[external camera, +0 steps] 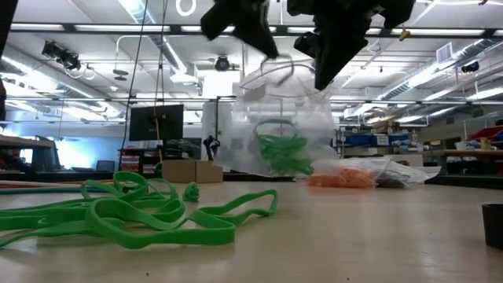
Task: Sort rubber bands
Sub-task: Put the green rubber band into the transparent zip bag
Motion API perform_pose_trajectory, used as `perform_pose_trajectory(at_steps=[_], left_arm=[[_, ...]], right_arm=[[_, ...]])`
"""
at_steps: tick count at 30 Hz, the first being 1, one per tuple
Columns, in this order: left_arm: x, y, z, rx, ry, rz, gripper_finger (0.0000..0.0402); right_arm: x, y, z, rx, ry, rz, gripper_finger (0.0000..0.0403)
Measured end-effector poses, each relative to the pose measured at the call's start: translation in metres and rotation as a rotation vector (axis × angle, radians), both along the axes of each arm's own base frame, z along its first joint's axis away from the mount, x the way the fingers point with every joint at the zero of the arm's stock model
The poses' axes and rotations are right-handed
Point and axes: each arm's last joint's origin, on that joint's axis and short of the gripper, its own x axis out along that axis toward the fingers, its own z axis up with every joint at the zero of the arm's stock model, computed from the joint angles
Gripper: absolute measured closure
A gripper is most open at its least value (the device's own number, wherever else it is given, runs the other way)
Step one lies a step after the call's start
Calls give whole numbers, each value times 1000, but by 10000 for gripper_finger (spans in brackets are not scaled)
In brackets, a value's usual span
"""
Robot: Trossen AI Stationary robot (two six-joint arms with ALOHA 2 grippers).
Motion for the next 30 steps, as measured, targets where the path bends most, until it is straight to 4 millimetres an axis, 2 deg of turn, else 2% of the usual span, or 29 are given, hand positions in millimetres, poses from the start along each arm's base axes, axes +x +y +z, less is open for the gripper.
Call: perform_pose_trajectory(at_steps=[3, 7, 12, 16, 20, 23, 27, 30], left_arm=[[-1, -4, -13, -28, 33, -36, 349], [-1, -6, -14, -16, 0, 14, 271], [-1, -12, 3, -8, -87, 102, 171], [-9, -21, 20, -20, -85, 130, 121], [-24, -36, 29, -92, -48, 129, 114], [-34, -53, 27, -234, 24, 63, 125], [-42, -83, 8, -481, 148, -121, 149], [-43, -101, -18, -486, 146, -167, 166]], right_arm=[[1, 0, 0, 1, -9, 0, 403], [1, 0, 0, 1, -9, 0, 403], [1, 0, 0, 1, -9, 0, 403], [1, 0, 0, 3, -8, -5, 403], [0, 0, 0, 3, -2, -7, 403], [0, 0, 0, 1, 2, -2, 403], [0, 0, 0, -4, 4, 8, 403], [0, 0, 0, -8, 0, 18, 403]])
